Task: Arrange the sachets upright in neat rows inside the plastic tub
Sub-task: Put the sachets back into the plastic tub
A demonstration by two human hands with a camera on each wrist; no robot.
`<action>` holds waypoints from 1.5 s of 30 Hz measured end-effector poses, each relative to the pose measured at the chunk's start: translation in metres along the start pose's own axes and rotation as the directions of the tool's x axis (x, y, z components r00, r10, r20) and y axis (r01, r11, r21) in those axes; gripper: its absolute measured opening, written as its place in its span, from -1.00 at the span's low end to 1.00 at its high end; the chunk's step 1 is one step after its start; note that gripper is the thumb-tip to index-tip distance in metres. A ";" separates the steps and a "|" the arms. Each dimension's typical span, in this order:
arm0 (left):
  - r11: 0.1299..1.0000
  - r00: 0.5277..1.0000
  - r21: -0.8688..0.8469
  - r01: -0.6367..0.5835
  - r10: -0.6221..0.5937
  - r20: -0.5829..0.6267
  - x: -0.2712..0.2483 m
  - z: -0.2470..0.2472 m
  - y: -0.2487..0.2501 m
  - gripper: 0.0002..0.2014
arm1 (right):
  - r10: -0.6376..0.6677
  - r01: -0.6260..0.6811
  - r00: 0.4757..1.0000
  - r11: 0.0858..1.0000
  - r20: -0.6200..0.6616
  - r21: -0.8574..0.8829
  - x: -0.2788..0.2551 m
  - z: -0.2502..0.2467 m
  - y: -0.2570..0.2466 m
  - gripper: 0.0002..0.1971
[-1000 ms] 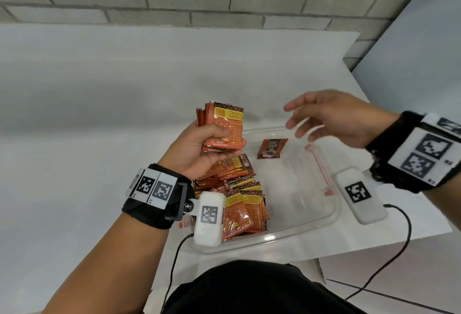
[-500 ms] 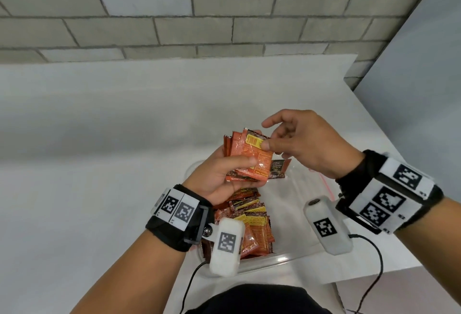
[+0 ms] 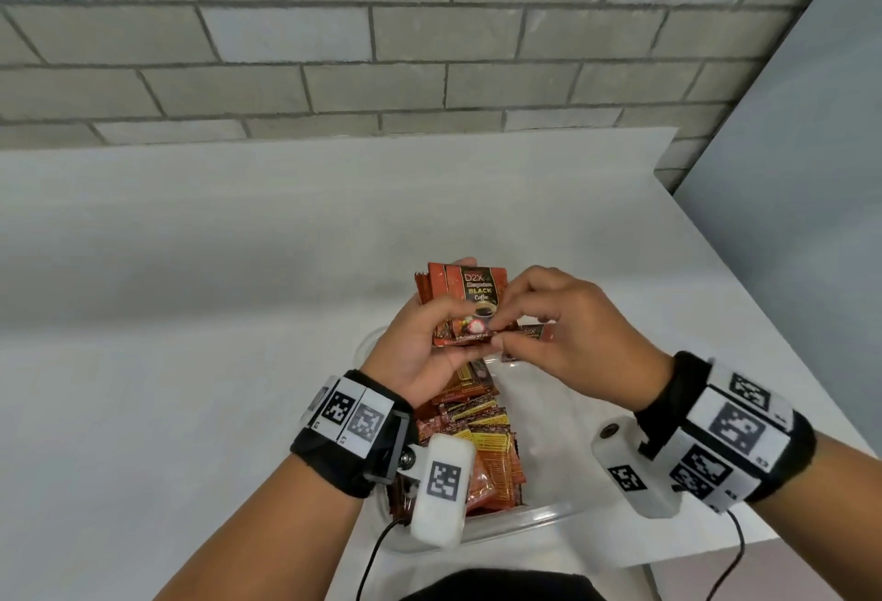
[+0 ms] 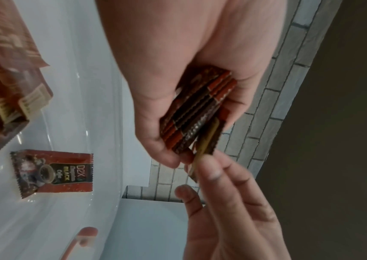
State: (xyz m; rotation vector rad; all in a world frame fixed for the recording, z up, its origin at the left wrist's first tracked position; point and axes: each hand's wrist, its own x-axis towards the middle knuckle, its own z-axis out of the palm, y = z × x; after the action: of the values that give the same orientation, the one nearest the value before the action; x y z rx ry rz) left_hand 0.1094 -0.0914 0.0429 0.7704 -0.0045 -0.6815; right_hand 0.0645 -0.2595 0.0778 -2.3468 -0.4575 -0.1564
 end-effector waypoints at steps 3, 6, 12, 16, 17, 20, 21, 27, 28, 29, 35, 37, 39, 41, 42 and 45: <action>0.999 1.000 0.045 -0.001 0.001 -0.003 -0.001 -0.001 -0.002 -0.51 | 0.043 -0.042 0.994 0.999 -0.098 0.009 0.004 -0.008 -0.001 -0.80; 0.995 1.000 0.094 0.010 -0.012 0.027 -0.003 0.002 -0.003 -0.46 | 0.158 -0.161 0.984 0.986 -0.080 -0.034 0.011 -0.014 -0.001 -0.67; 0.972 0.997 0.236 -0.011 0.028 -0.070 -0.003 0.004 0.000 -0.51 | 0.292 -0.290 0.953 0.957 0.087 -0.028 0.020 -0.030 0.001 -0.81; 0.958 0.977 0.284 -0.032 0.090 -0.193 -0.002 -0.003 0.007 -0.68 | 0.375 -0.310 0.900 0.909 0.223 -0.279 0.014 -0.032 0.015 -0.92; 0.957 0.976 0.288 -0.027 0.088 -0.201 -0.002 -0.004 0.008 -0.69 | 0.399 -0.293 0.884 0.878 0.243 -0.378 0.013 -0.029 0.019 -0.93; 0.958 0.980 0.288 -0.009 0.066 -0.190 -0.003 -0.005 0.008 -0.73 | 0.477 -0.236 0.831 0.769 0.287 -0.594 0.016 -0.014 0.027 -0.93; 0.960 0.981 0.281 -0.005 0.059 -0.184 -0.003 -0.004 0.007 -0.73 | 0.497 -0.207 0.811 0.737 0.308 -0.643 0.017 -0.010 0.029 -0.94; 0.964 0.986 0.265 0.000 0.043 -0.158 -0.006 -0.006 0.007 -0.70 | 0.557 -0.085 0.756 0.605 0.345 -0.792 0.028 -0.001 0.037 -0.81; 0.965 0.987 0.263 0.001 0.042 -0.158 -0.007 -0.006 0.007 -0.69 | 0.558 -0.073 0.756 0.591 0.342 -0.803 0.029 0.000 0.038 -0.80; 0.965 0.987 0.263 0.002 0.041 -0.157 -0.008 -0.006 0.007 -0.68 | 0.558 -0.061 0.756 0.580 0.342 -0.812 0.030 0.000 0.039 -0.80; 0.969 0.988 0.247 0.006 0.033 -0.151 -0.011 -0.008 0.009 -0.63 | 0.570 -0.037 0.744 0.556 0.349 -0.831 0.030 0.007 0.042 -0.81; 0.970 0.988 0.244 0.005 0.033 -0.152 -0.011 -0.009 0.009 -0.64 | 0.572 -0.042 0.743 0.559 0.349 -0.828 0.030 0.008 0.043 -0.81; 0.971 0.987 0.241 0.005 0.034 -0.156 -0.011 -0.010 0.009 -0.65 | 0.572 -0.047 0.742 0.564 0.349 -0.824 0.031 0.009 0.043 -0.82; 0.970 0.987 0.243 0.005 0.035 -0.159 -0.010 -0.010 0.009 -0.64 | 0.572 -0.049 0.745 0.559 0.342 -0.828 0.032 0.010 0.043 -0.83; 0.970 0.987 0.245 0.005 0.035 -0.159 -0.010 -0.010 0.009 -0.62 | 0.573 -0.046 0.746 0.551 0.338 -0.833 0.033 0.010 0.043 -0.84; 0.971 0.987 0.240 0.007 0.031 -0.156 -0.009 -0.011 0.010 -0.62 | 0.576 -0.035 0.746 0.536 0.335 -0.843 0.035 0.012 0.043 -0.84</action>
State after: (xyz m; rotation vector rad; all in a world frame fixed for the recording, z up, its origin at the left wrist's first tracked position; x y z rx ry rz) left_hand 0.1105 -0.0737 0.0435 1.0556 0.0540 -0.6126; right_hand 0.1123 -0.2701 0.0494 -3.3505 -0.2105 0.7526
